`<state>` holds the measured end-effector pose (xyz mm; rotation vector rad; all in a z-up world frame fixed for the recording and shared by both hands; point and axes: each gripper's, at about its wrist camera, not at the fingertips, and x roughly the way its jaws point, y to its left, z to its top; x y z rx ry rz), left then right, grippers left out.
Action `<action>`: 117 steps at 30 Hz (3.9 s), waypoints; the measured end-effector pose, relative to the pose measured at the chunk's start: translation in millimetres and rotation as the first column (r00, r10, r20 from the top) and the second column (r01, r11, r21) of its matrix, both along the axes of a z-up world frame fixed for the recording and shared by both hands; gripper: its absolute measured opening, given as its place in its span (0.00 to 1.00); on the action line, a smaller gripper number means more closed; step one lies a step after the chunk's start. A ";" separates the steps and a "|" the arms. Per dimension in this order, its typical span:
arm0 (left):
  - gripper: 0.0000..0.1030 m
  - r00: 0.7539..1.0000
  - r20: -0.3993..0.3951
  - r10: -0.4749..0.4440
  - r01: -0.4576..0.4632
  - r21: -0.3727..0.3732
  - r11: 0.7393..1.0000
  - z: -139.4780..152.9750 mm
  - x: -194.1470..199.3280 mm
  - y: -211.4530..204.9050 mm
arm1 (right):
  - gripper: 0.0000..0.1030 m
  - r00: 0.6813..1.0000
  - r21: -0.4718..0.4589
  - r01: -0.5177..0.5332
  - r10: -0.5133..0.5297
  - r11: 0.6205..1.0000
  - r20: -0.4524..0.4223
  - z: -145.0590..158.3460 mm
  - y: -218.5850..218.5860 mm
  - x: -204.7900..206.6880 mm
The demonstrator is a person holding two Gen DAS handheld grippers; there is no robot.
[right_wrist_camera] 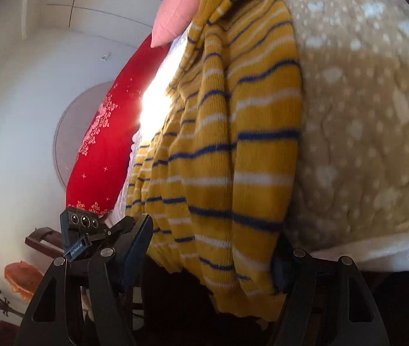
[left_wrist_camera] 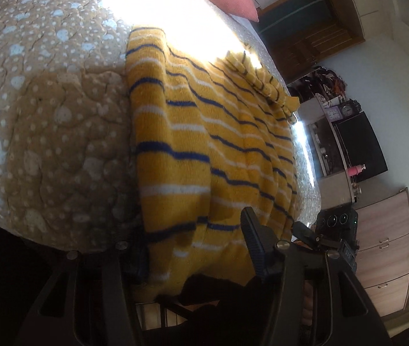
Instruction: Fold small clothes
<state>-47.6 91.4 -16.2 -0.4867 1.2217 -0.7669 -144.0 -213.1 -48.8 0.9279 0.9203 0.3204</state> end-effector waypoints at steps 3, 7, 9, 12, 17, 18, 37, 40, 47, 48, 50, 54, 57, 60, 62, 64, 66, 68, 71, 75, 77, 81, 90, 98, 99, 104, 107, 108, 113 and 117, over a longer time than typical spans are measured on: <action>0.52 1.000 -0.020 0.006 -0.006 0.005 1.000 -3.5 -3.6 -1.9 | 0.73 0.999 -0.022 -0.024 0.023 0.999 -0.027 -5.8 14.2 -2.7; 0.23 0.999 -0.042 -0.001 0.004 0.068 0.998 -9.2 -12.5 -4.8 | 0.63 0.998 -0.107 -0.055 0.051 0.993 -0.040 4.7 25.5 -2.3; 0.12 0.999 -0.045 0.006 -0.001 0.109 0.994 -10.3 -17.8 -2.0 | 0.46 0.996 -0.158 -0.072 0.063 0.985 -0.062 7.6 30.4 -3.8; 0.09 0.999 -0.022 0.032 -0.029 0.118 0.993 0.0 -18.8 4.9 | 0.23 0.995 -0.169 -0.069 0.056 0.983 -0.080 11.1 31.3 -8.3; 0.09 0.996 0.069 0.065 -0.069 0.057 0.996 46.9 0.5 14.0 | 0.19 0.996 -0.191 -0.078 0.084 0.978 0.022 54.3 24.6 -8.1; 0.09 0.993 0.097 0.072 -0.077 0.049 0.996 57.1 5.8 14.7 | 0.19 0.995 -0.206 -0.077 0.090 0.975 0.052 67.4 23.8 -4.7; 0.09 0.939 0.310 0.151 -0.184 0.081 0.980 147.9 135.3 -45.9 | 0.19 0.965 -0.401 0.033 0.075 0.915 0.250 184.0 3.7 117.8; 0.09 0.937 0.316 0.149 -0.190 0.106 0.976 146.6 162.6 -62.2 | 0.19 0.973 -0.353 0.065 0.019 0.933 0.230 183.9 -23.3 150.9; 0.09 0.953 0.285 0.100 -0.165 0.215 0.963 119.3 236.0 -111.2 | 0.19 0.987 -0.235 0.130 -0.104 0.963 0.121 148.9 -88.9 231.9; 0.09 0.956 0.277 0.101 -0.167 0.226 0.960 113.8 247.5 -115.7 | 0.19 0.988 -0.230 0.133 -0.112 0.964 0.103 142.7 -95.8 243.5; 0.09 0.963 0.241 0.120 -0.178 0.238 0.955 100.2 272.6 -121.5 | 0.20 0.990 -0.214 0.135 -0.124 0.967 0.065 128.1 -108.5 266.8; 0.17 0.977 0.111 0.182 -0.199 0.164 0.966 73.8 311.1 -114.8 | 0.28 0.983 -0.122 0.177 -0.182 0.977 -0.033 92.0 -136.3 300.7; 0.31 0.975 0.113 0.189 -0.199 0.086 0.976 78.0 314.4 -105.9 | 0.57 0.969 0.021 0.245 -0.244 0.969 -0.040 74.3 -160.9 312.5; 0.54 0.969 0.141 0.201 -0.206 0.024 0.978 90.5 308.5 -93.2 | 0.66 0.945 0.143 0.328 -0.325 0.934 -0.049 63.6 -183.8 315.9; 0.69 0.959 0.165 0.229 -0.232 -0.004 0.973 101.4 305.6 -81.3 | 0.68 0.929 0.130 0.370 -0.367 0.920 -0.052 66.8 -193.1 316.6; 0.72 0.951 0.193 0.240 -0.241 -0.018 0.970 113.9 303.1 -69.5 | 0.71 0.919 0.072 0.393 -0.391 0.917 -0.048 76.5 -196.9 315.6; 0.75 0.945 0.232 0.232 -0.240 0.004 0.971 124.8 295.3 -60.6 | 0.74 0.920 0.030 0.391 -0.390 0.920 -0.040 87.7 -193.7 310.3; 0.77 0.931 0.295 0.216 -0.243 0.055 0.969 131.6 279.8 -54.2 | 0.74 0.932 -0.017 0.361 -0.361 0.933 -0.016 100.4 -183.6 301.6; 0.78 0.909 0.378 0.175 -0.255 0.174 0.951 127.3 249.3 -50.1 | 0.74 0.954 -0.110 0.299 -0.301 0.948 0.002 115.4 -160.9 287.7; 0.78 0.908 0.394 0.145 -0.255 0.244 0.936 98.9 214.4 -40.7 | 0.74 0.980 -0.138 0.195 -0.200 0.971 -0.017 123.3 -121.1 281.2; 0.78 0.906 0.397 0.150 -0.264 0.250 0.932 83.1 203.0 -35.2 | 0.74 0.989 -0.152 0.138 -0.145 0.979 -0.038 124.4 -96.4 282.8; 0.56 0.908 0.393 0.146 -0.264 0.266 0.927 51.2 197.8 -27.7 | 0.70 0.996 -0.293 0.016 -0.039 0.956 -0.075 125.8 -33.2 300.1; 0.06 0.938 0.278 0.207 -0.237 0.079 0.968 23.2 208.6 13.5 | 0.48 0.982 -0.603 -0.174 0.095 0.779 -0.161 87.5 100.4 398.3; 0.15 0.915 0.262 0.307 -0.331 0.050 0.942 24.5 217.6 50.6 | 0.46 0.949 -0.725 -0.312 0.231 0.614 -0.213 71.9 189.0 455.8; 0.21 0.907 0.267 0.325 -0.349 0.046 0.936 26.2 216.6 54.1 | 0.46 0.954 -0.712 -0.297 0.232 0.637 -0.190 80.0 187.4 454.2; 0.60 0.844 0.361 0.396 -0.438 0.040 0.898 43.2 203.1 59.7 | 0.56 0.992 -0.750 -0.080 0.129 0.657 0.007 135.8 137.3 380.1; 0.73 0.791 0.455 0.409 -0.484 0.056 0.874 57.8 187.5 53.2 | 0.92 0.990 -0.861 0.092 0.044 0.500 0.131 157.3 96.6 308.0; 0.74 0.770 0.492 0.407 -0.495 0.059 0.867 63.8 180.1 49.4 | 0.95 0.991 -0.886 0.117 0.005 0.449 0.134 160.5 77.8 287.6; 0.94 0.731 0.567 0.381 -0.447 -0.023 0.894 85.5 149.9 24.4 | 0.77 0.965 -0.835 0.158 -0.263 0.527 0.017 166.3 -49.7 201.6; 0.94 0.798 0.531 0.284 -0.337 0.004 0.941 79.8 151.2 -10.6 | 0.67 0.917 -0.752 0.244 -0.397 0.612 -0.025 157.6 -116.7 153.0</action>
